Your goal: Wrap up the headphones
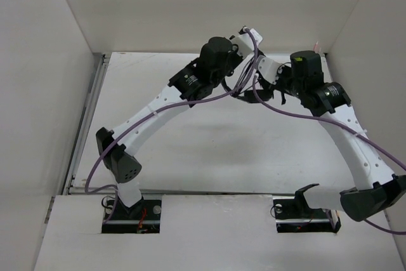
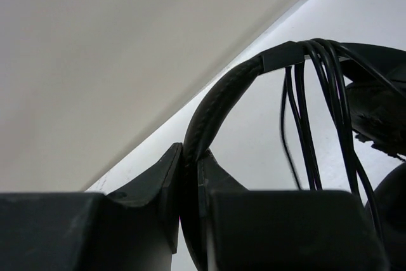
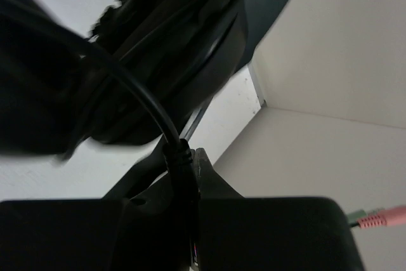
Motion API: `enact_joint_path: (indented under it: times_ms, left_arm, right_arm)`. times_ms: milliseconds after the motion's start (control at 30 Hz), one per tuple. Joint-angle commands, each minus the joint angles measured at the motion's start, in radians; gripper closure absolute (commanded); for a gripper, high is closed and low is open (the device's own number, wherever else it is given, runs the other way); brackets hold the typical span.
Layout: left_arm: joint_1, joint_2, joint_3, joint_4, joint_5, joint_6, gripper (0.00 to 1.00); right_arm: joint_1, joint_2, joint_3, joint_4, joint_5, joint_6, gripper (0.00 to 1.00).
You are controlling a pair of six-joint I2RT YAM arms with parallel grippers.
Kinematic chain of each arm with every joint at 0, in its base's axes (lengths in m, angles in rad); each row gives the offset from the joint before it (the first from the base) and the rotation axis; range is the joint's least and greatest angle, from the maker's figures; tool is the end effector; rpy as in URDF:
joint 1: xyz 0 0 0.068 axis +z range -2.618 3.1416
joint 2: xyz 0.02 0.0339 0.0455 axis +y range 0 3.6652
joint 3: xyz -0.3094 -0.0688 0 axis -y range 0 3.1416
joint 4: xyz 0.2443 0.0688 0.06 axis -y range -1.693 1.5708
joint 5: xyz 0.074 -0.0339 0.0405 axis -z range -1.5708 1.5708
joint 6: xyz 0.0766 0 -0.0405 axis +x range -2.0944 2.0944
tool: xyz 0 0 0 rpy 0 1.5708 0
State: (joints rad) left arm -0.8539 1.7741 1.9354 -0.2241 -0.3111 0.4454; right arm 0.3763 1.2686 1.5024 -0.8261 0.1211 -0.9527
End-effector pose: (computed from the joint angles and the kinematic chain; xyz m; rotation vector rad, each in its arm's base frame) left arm 0.3203 -0.3318 0.5058 0.7868 1.4286 -0.0596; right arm 0.2602 0.0929 0.4401 -1.2971 1.7706 -0.4595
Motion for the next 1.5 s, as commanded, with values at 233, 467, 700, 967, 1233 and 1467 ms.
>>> enact_joint_path:
  times_ms: [233, 467, 700, 967, 1233, 1467]
  left_arm:
    - [-0.056, -0.097, -0.065, -0.067, 0.173, -0.137, 0.98]
    - [-0.061, -0.096, -0.047, -0.103, 0.231, -0.178, 0.98]
    - [-0.05, -0.111, -0.023, -0.135, 0.313, -0.231, 0.98]
    - [-0.01, -0.142, -0.036, -0.155, 0.415, -0.301, 0.98]
    - [0.017, -0.166, -0.039, -0.161, 0.466, -0.326, 0.98]
    - [0.04, -0.179, -0.052, -0.164, 0.475, -0.333, 0.98]
  right_arm:
    - [-0.032, -0.028, -0.053, 0.384, 0.152, -0.1, 1.0]
    - [-0.029, -0.032, -0.074, 0.381, 0.1, -0.08, 1.0]
    - [-0.064, -0.046, -0.081, 0.311, -0.07, 0.018, 0.89]
    - [-0.161, -0.069, -0.014, 0.182, -0.42, 0.147, 0.64]
    - [-0.25, -0.092, -0.056, 0.13, -0.643, 0.147, 0.55]
    - [-0.331, -0.097, -0.093, 0.165, -0.768, 0.21, 0.54]
